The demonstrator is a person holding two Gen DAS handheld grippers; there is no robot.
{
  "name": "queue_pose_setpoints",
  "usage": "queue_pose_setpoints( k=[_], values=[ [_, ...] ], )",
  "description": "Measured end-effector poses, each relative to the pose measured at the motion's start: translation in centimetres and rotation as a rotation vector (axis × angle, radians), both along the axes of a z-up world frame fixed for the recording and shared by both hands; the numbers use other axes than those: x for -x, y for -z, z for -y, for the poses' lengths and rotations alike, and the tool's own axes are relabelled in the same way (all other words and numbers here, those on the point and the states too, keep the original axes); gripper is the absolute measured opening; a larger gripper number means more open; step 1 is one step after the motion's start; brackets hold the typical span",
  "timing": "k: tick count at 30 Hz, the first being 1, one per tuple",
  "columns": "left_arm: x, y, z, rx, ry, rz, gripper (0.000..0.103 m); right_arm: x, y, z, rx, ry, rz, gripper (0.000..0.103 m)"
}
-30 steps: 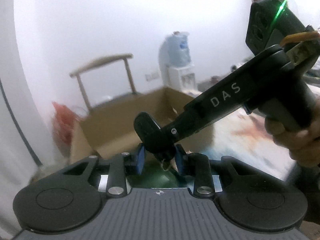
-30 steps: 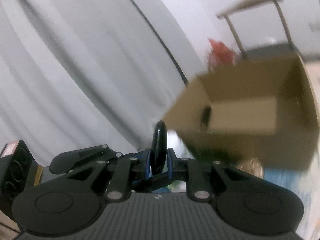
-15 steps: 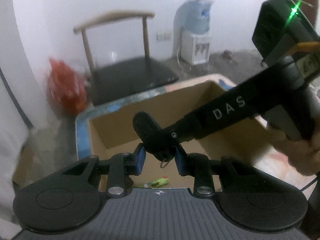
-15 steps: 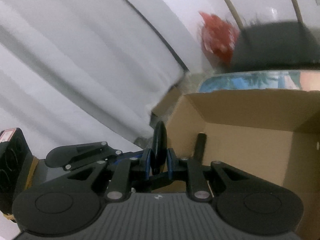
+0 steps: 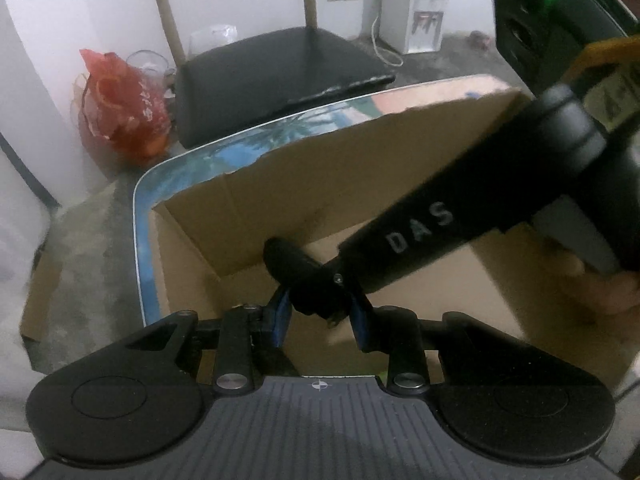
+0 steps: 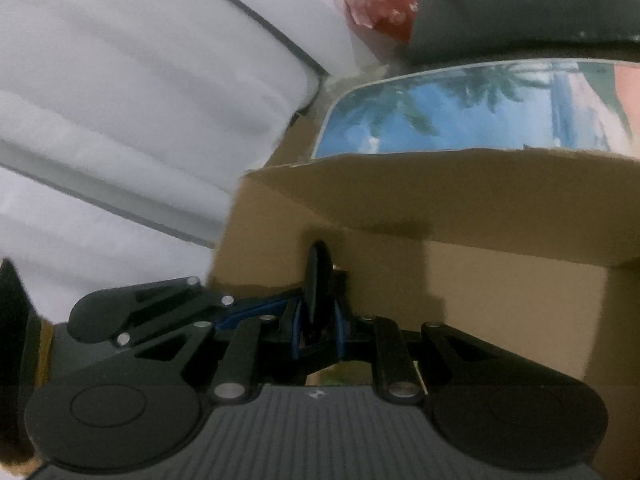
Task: Organize rigid objects
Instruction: 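Carry the black cylinder into the cardboard box and open the right gripper, then move the right gripper back to the white charger cube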
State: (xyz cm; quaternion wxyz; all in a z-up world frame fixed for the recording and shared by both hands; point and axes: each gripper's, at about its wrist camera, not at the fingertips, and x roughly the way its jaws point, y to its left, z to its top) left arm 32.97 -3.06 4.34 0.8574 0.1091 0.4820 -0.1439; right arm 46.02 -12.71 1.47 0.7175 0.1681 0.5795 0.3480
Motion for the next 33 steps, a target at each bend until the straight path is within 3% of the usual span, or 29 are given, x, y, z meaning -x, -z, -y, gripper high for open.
queue_pose_setpoints(
  k=[8,16,22,28,33],
  values=[
    [-0.9,0.6,0.4,-0.041,-0.019,0.0,0.032,-1.0,1.4,-0.1,0.033,0.03,-0.032,0.02],
    [1.3,-1.5,-0.5,0.044,-0.007,0.015,0.035,1.5,-2.4,2.4,0.043,0.017,0.059,0.022],
    [4.1,-3.9,-2.0,0.096,-0.013,0.079,0.035,4.9,-4.8,4.0,0.089,-0.038,0.095,0.022],
    [7.5,-5.5,-4.3,0.152,-0.077,0.17,0.042,6.6,-2.2,0.0,0.223,-0.205,0.016,0.022],
    [11.1,-6.1,-7.2,0.205,-0.14,0.243,0.043,6.5,0.6,-4.2,0.384,-0.338,-0.044,0.022]
  ],
)
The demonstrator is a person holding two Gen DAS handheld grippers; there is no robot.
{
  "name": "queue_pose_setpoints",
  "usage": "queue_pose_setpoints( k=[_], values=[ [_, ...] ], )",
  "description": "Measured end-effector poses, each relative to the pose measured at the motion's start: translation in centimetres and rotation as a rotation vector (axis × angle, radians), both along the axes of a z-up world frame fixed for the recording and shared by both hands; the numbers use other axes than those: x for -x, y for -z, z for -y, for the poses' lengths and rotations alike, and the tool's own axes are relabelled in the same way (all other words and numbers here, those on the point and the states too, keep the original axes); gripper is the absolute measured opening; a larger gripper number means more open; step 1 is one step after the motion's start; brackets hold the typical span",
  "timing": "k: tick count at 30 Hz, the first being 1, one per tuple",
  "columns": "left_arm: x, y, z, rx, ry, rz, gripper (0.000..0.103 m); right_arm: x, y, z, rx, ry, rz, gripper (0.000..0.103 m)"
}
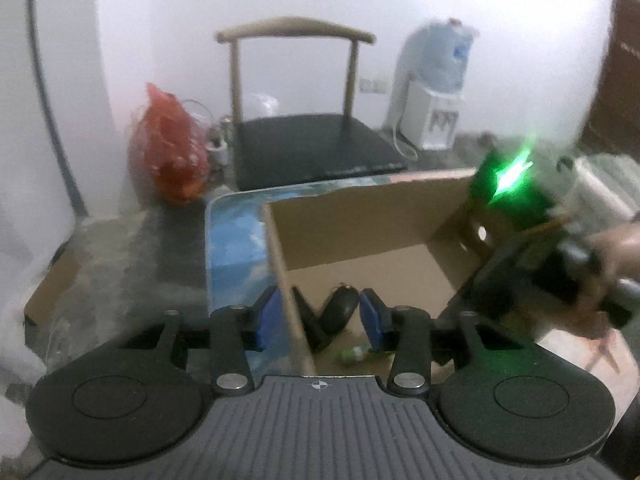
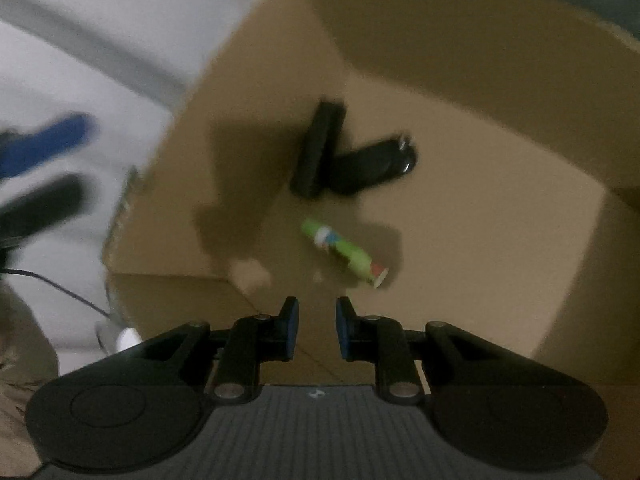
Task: Organize rigid objects
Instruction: 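Move the right gripper back to the white charger cube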
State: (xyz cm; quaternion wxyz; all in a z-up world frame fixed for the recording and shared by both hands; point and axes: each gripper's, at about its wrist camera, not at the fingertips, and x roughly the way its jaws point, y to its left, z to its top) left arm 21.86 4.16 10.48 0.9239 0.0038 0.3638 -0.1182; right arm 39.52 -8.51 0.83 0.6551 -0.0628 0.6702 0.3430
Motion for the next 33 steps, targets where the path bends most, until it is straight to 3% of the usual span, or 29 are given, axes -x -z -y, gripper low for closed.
queue_pose_setpoints(
  k=[4,8,13,18,26,29,33],
  values=[
    [2.9,-0.1,-2.0,0.031,-0.054,0.048,0.045,-1.6,1.0,-1.5,0.111,0.027,0.086,0.022],
    [5.1,0.8,-3.0,0.033,-0.096,0.061,0.045,-3.9,-1.3,-0.3,0.03,0.186,0.174,0.022],
    [6.9,2.2,-4.2,0.084,-0.127,0.05,0.045,-3.4,-4.3,2.4,-0.049,0.278,0.217,0.022],
    [8.9,2.9,-4.8,0.122,-0.141,0.055,0.046,0.3,-8.2,6.4,-0.128,0.322,0.304,0.022],
    [13.0,2.9,-3.9,0.15,-0.109,0.101,0.05,11.5,-12.7,13.1,-0.294,0.34,0.538,0.022],
    [14.2,3.5,-3.0,0.151,-0.087,0.115,0.051,15.9,-12.3,14.8,-0.347,0.338,0.59,0.022],
    [15.1,5.3,-1.6,0.141,-0.06,0.082,0.051,20.2,-9.0,15.1,-0.4,0.34,0.587,0.022]
  ],
)
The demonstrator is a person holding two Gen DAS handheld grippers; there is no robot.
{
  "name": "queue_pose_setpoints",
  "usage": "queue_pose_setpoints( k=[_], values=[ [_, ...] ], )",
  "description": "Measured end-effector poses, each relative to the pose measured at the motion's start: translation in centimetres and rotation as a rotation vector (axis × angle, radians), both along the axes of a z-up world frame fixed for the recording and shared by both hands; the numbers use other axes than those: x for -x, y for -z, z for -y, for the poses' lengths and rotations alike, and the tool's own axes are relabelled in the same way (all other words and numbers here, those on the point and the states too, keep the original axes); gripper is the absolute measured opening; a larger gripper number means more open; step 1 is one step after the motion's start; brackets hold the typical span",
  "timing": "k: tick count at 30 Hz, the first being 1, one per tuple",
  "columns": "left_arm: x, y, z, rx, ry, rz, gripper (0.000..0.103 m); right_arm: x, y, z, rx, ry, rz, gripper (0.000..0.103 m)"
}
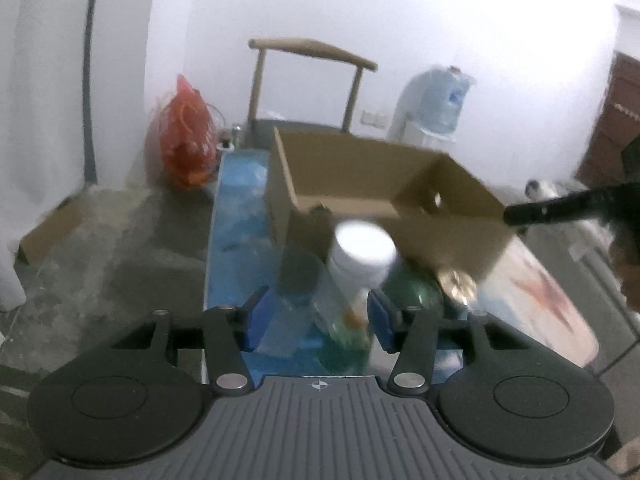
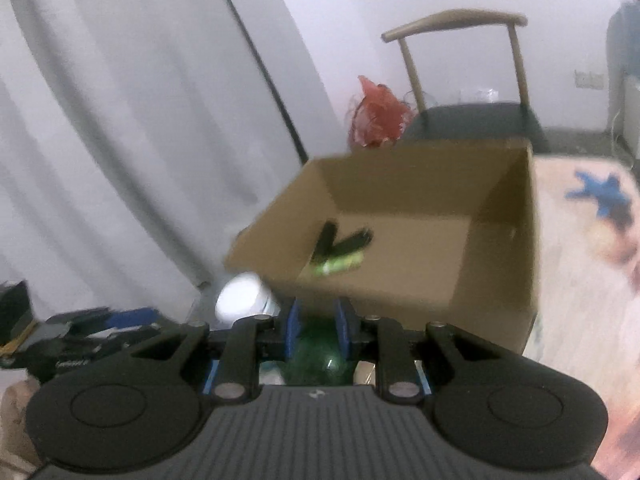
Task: Organize rigid objects
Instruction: 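Move the right gripper back to the white charger cube, then close the right gripper on the white charger cube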
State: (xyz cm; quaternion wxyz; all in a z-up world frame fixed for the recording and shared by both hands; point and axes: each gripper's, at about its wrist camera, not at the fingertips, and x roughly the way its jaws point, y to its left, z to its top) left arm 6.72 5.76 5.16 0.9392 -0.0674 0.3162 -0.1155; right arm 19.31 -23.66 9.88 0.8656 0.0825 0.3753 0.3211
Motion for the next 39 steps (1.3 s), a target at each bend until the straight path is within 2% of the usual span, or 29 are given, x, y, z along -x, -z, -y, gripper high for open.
queue_pose_setpoints(
  k=[6,9,12,15,17,19,26,31,39],
  values=[
    [0.9,3.2,2.1,-0.034,0.062,-0.056,0.051,1.9,5.5,-0.7,-0.115,0.004,-0.077,0.022],
    [0.9,5.0,3.3,-0.054,0.109,-0.087,0.051,2.2,7.2,-2.2,-0.079,-0.01,-0.078,0.022],
    [0.6,6.8,4.2,-0.023,0.165,-0.136,0.051,2.6,8.6,-4.0,-0.038,-0.039,-0.082,0.022],
    [0.1,8.2,5.3,-0.037,0.196,-0.165,0.051,1.9,10.1,-5.7,-0.014,-0.065,-0.092,0.021],
    [0.3,8.7,6.1,-0.052,0.205,-0.142,0.052,1.7,11.1,-6.5,-0.027,-0.101,-0.129,0.022],
    [0.3,8.7,6.5,-0.077,0.213,-0.124,0.052,1.7,11.4,-7.1,-0.02,-0.118,-0.128,0.022],
    [0.4,8.4,7.2,-0.084,0.236,-0.1,0.052,2.3,11.6,-8.8,0.054,-0.127,-0.109,0.024],
    [0.4,8.4,6.9,-0.071,0.24,-0.111,0.053,2.8,11.7,-9.1,0.026,-0.167,-0.145,0.038],
    [0.2,8.5,7.2,-0.088,0.231,-0.105,0.054,2.5,12.1,-8.8,0.016,-0.142,-0.175,0.038]
  ],
)
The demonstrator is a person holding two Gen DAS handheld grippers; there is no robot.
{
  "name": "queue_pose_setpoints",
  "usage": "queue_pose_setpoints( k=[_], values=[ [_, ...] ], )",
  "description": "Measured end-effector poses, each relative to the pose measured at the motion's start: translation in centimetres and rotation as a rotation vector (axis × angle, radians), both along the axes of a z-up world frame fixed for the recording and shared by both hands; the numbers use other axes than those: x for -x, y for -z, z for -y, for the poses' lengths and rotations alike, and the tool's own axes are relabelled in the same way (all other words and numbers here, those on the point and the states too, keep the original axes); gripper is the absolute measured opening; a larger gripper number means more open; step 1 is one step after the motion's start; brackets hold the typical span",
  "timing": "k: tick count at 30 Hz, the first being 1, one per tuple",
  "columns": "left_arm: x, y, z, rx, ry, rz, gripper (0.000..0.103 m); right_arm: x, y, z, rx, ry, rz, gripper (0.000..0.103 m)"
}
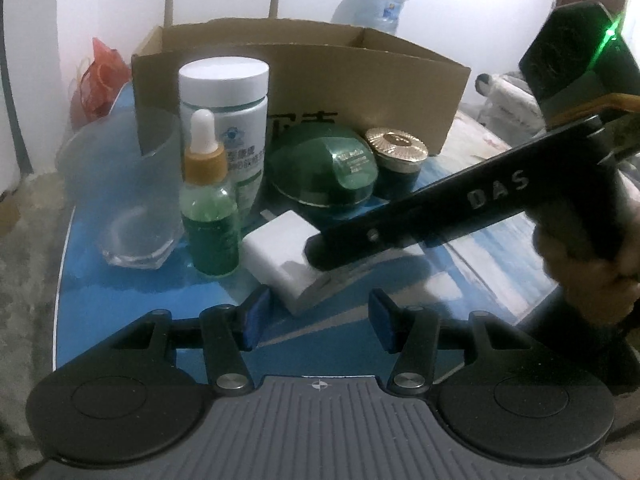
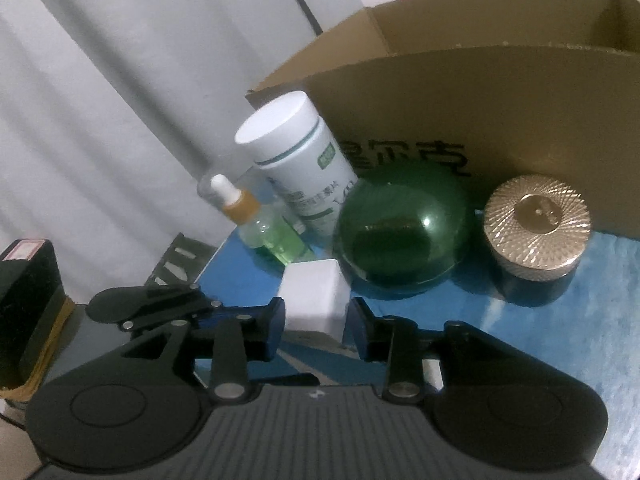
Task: Organize rigid objects
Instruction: 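Close the right gripper on the white charger cube, then lift the charger cube into the box and open the right gripper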
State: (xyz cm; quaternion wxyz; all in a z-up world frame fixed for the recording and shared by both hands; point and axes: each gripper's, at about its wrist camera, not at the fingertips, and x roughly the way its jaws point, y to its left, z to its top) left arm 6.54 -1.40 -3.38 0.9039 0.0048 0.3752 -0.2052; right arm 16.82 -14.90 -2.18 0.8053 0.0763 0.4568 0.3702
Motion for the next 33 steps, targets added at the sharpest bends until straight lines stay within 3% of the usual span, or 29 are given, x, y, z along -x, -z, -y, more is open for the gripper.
queue_pose_setpoints(
  k=[10,14,19,22,29,33],
  values=[
    [1.5,0.1,0.3,0.036,0.051,-0.018,0.057,1.5,0.9,1.3,-0.036,-0.032,-0.097,0.04],
    [1.7,0.0,0.5,-0.022,0.029,0.004,0.057,2.0,0.8,1.4,-0.009,0.008,-0.055,0.04],
    [1.4,0.4,1.6,-0.124,0.022,0.035,0.057,1.4,1.2,1.9,-0.036,0.029,-0.07,0.04],
    [1.3,0.4,1.9,-0.122,0.021,0.039,0.057,1.4,1.3,1.4,-0.04,0.011,-0.069,0.04],
    [2.1,0.2,1.9,-0.109,-0.004,0.059,0.052,3.2,0.3,-0.1,0.021,-0.027,0.029,0.038],
    [3.4,-1.3,1.8,-0.12,-0.015,0.113,0.052,4.1,-1.1,-0.3,0.012,-0.037,0.071,0.038]
  ],
)
